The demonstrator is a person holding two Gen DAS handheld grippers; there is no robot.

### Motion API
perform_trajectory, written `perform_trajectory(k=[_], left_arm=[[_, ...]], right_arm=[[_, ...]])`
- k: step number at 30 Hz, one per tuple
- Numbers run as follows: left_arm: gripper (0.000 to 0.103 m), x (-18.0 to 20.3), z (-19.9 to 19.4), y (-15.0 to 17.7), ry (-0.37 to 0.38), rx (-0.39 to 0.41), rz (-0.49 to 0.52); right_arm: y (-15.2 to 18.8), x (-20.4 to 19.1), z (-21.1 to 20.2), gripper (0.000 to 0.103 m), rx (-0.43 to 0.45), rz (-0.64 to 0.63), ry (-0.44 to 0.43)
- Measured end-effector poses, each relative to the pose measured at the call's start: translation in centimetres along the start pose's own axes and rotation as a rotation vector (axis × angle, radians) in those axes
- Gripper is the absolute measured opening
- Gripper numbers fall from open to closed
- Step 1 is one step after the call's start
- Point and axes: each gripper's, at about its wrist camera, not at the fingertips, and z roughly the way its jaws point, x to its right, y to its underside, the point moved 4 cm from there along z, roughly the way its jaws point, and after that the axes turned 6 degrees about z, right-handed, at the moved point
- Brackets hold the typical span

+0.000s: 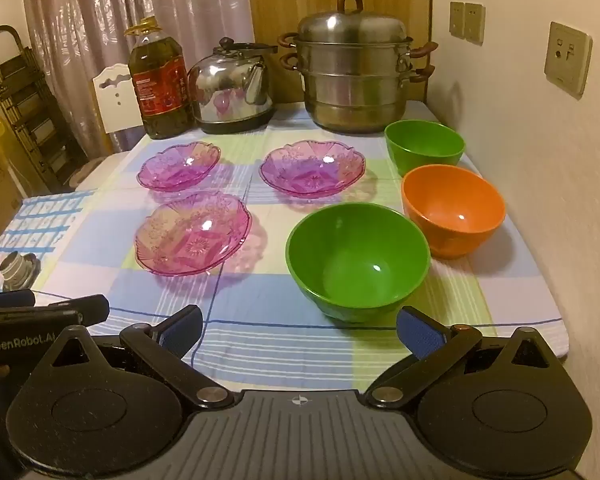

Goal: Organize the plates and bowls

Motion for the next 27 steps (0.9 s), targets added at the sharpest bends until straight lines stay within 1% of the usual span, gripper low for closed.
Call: perform_trajectory(k=[6, 7, 9, 15, 27], left_arm=[[0.093, 0.25, 0.56, -0.51, 0.042, -0.023, -0.011], [0.093, 0.12, 0.09, 0.10, -0.008, 0.003, 0.007], [0.093, 0.35, 0.15, 0.08, -0.002, 0.000, 0.006], [0.093, 0.43, 0.33, 0.15, 0.013, -0.002, 0.009], [0.093, 0.41, 0.39, 0.29, 0.015, 0.004, 0.008]], right_arm=[[0.14, -0.03, 0.10, 0.103, 0.006, -0.005, 0.008], [0.15, -0.02, 0.17, 0.103, 0.005, -0.002, 0.009], [0.57, -0.22, 0.38, 0.103, 0.005, -0.006, 0.005], [0.18, 0.00, 0.32, 0.103, 0.009, 0.000, 0.008], [0.11, 0.43, 0.11, 0.103, 0.010, 0.002, 0.012]])
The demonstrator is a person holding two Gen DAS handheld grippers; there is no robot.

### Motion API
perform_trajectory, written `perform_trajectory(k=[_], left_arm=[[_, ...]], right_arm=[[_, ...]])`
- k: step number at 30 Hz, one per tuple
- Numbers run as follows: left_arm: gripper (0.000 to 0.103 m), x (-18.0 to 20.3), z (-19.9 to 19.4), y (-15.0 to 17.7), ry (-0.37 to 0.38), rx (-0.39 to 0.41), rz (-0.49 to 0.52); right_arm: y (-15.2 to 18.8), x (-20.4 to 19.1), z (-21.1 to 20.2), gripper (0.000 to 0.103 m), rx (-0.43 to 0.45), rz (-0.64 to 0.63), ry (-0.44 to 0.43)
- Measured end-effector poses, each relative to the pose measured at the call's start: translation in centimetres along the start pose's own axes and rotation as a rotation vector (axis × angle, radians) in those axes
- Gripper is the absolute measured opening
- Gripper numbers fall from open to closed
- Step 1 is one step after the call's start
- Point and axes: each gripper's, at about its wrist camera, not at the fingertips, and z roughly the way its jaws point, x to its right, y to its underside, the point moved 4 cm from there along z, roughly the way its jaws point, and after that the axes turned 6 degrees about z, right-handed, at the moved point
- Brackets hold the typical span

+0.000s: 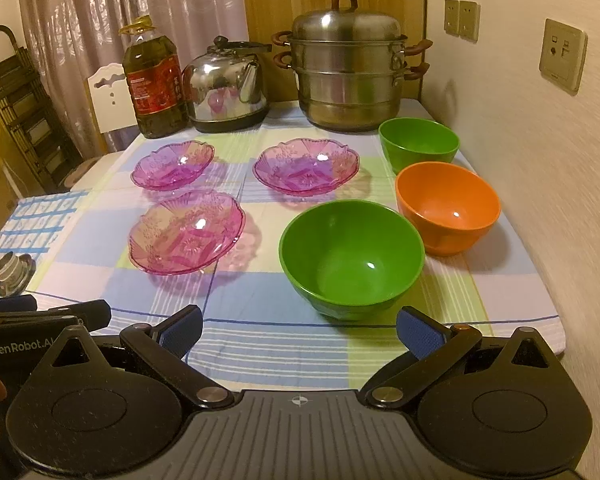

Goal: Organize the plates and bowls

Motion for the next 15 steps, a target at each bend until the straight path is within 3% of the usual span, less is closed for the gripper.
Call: perform_trajectory(k=[15], left_arm=[[0.093, 0.10, -0.29, -0.25, 0.011, 0.003, 0.003]], right_arm=[[-0.01, 0.17, 0.25, 0.103, -0.001, 0.001, 0.007]])
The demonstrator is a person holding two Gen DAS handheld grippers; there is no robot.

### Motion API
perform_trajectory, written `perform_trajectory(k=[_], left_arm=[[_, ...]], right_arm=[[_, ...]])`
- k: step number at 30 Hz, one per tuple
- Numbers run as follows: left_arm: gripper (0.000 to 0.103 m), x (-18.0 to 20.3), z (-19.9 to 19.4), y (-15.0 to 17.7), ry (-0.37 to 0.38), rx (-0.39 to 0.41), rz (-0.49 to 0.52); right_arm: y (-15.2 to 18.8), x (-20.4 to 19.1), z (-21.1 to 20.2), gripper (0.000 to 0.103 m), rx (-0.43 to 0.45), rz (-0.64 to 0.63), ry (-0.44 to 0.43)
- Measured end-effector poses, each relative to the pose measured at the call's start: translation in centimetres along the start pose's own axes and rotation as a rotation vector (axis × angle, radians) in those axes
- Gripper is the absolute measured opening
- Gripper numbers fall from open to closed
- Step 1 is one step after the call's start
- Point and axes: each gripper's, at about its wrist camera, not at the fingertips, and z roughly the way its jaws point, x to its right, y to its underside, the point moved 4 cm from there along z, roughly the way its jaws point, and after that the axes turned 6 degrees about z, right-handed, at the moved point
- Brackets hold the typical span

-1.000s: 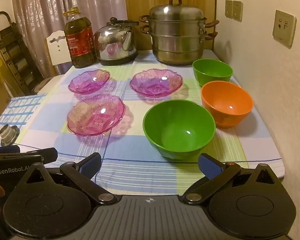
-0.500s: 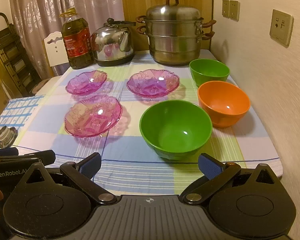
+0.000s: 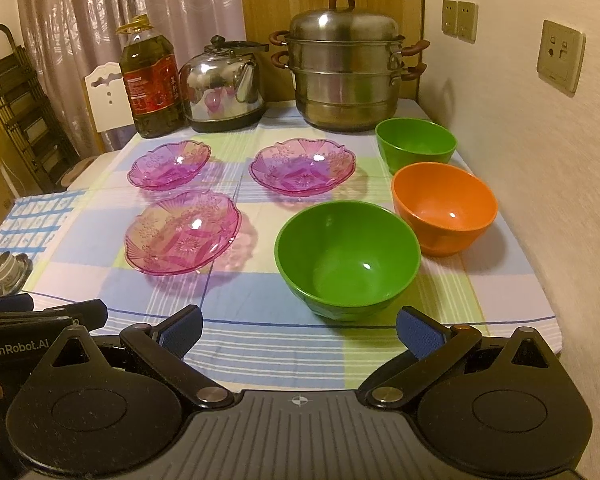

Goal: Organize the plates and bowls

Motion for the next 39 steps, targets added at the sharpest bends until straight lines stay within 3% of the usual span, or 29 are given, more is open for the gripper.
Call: perform_trajectory(k=[39], left_arm=[[0.093, 0.06, 0.07, 0.08, 0.000, 0.001, -0.002]], right_arm=[[0.01, 0.49, 0.13, 0.103, 0.003, 0.004, 0.002]])
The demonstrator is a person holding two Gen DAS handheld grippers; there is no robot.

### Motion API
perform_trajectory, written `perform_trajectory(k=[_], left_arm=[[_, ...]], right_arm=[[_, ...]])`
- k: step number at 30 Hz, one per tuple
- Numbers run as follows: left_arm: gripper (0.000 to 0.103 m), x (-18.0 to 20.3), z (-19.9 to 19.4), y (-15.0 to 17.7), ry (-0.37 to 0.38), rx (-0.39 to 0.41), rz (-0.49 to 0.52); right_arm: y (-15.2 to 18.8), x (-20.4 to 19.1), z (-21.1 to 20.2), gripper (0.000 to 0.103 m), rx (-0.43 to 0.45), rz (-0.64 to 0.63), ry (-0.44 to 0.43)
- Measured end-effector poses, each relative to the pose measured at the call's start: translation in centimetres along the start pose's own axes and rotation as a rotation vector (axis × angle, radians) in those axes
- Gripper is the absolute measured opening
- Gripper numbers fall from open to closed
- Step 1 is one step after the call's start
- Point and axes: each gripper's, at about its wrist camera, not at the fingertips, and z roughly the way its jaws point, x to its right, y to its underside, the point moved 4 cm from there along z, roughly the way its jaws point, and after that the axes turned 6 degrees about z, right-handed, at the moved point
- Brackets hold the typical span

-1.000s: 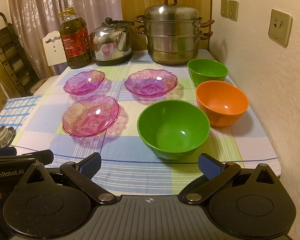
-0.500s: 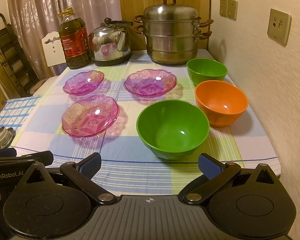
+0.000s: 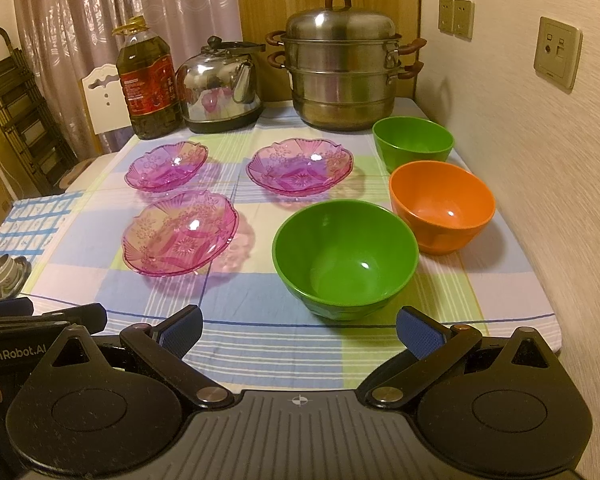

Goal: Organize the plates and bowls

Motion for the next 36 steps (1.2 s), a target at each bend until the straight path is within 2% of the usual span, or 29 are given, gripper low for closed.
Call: perform_trajectory(k=[26, 36], left_arm=[[0.093, 0.2, 0.0, -0.5, 0.002, 0.013, -0.003], [0.093, -2.8, 0.8, -2.8, 0.009, 0.045, -0.063]], right_arm=[[-0.5, 0.0, 0.1, 0.103, 0.007, 0.009, -0.007], [-2.8, -1.0, 0.7, 0.103, 0.025, 0.034, -0.036]])
